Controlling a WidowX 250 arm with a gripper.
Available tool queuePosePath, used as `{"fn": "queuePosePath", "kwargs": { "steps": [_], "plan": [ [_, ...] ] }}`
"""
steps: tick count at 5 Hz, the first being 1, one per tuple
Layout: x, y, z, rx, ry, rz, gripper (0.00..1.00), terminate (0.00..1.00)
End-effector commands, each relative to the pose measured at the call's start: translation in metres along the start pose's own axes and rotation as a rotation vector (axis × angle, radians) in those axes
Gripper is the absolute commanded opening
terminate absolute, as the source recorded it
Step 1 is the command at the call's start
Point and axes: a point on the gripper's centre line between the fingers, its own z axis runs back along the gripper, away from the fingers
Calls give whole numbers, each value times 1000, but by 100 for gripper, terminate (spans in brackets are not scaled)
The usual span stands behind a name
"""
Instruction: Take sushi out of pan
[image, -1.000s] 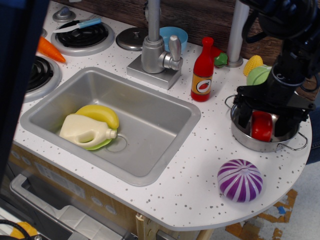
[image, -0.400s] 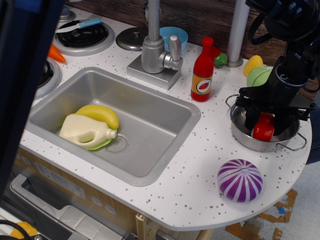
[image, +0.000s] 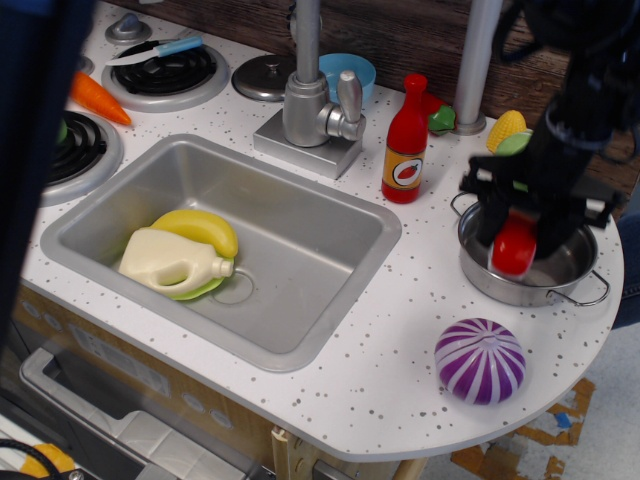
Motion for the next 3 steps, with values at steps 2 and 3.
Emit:
{"fn": "queuePosePath", "kwargs": {
  "steps": [2, 3],
  "plan": [
    [-21, 48, 54, -11, -54, 10, 0, 0],
    [-33, 60, 35, -56, -46, 16, 0, 0]
  ]
}}
